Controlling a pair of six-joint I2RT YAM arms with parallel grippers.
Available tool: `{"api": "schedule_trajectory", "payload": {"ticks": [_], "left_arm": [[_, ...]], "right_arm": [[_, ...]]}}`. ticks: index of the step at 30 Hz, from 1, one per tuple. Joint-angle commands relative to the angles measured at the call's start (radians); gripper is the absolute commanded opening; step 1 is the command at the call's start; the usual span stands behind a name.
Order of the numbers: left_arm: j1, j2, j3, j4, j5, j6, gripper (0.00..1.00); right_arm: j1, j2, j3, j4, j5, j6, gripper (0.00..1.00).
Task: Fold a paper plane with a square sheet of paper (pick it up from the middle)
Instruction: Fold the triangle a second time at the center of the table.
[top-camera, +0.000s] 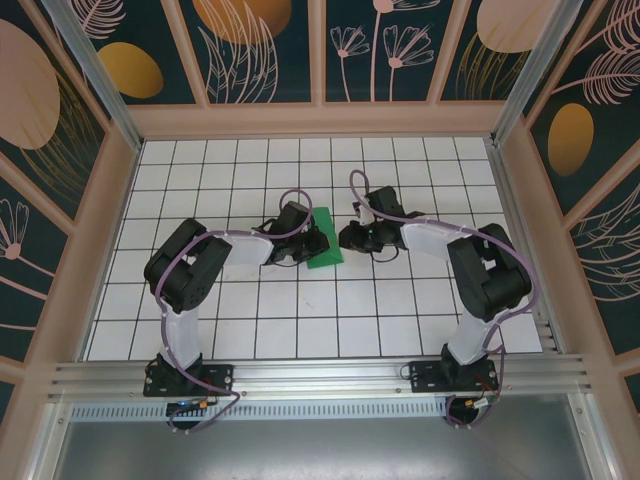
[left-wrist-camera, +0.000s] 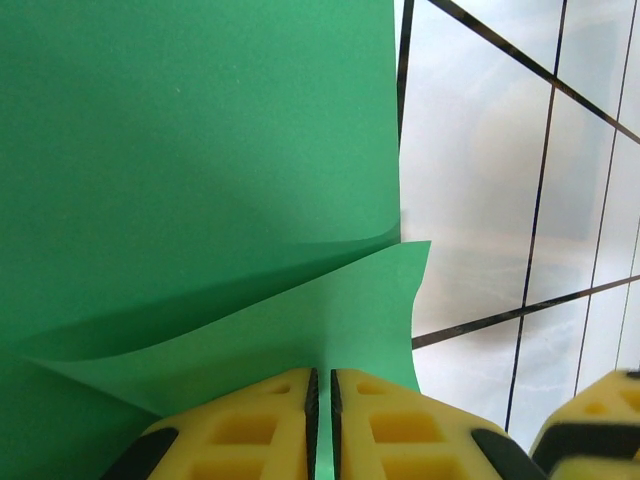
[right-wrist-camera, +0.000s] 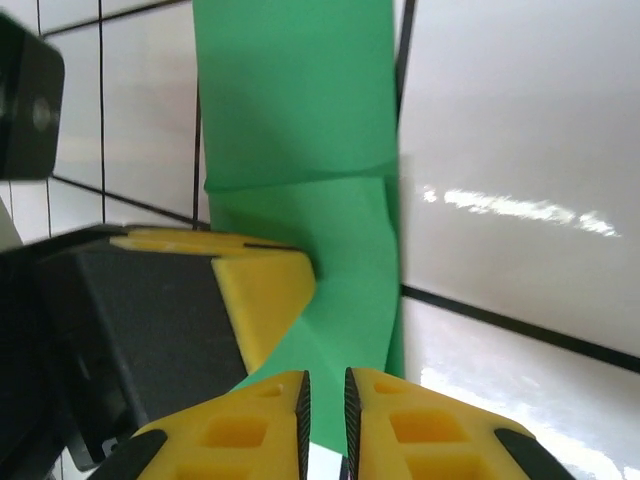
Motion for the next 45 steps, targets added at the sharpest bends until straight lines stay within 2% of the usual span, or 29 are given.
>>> {"api": "schedule_trajectory", "payload": {"ticks": [1,12,33,45], "left_arm": [[0.016,0.026,-0.003,-0.079,-0.049,0.029,0.15],[0.016,0.017,-0.013,-0.069,-0.049,0.021,0.14],[0.016,0.009,-0.019,-0.076,-0.067,0.020,0.15],[0.033,-0.082,-0.029,-0.098,-0.160,0.031,0.16]], "right_arm": [[0.028,0.016,0.014,-0.034,-0.022,-0.036,0.19],[0.032,0.095,0.031,-0.043,-0.042,-0.064,0.16],[0.017,0.130,0.032,-0.093,0.027,-0.099,0.15],[0.015,0.154,0.003,-0.117,0.044,-0.093,0.15]]}}
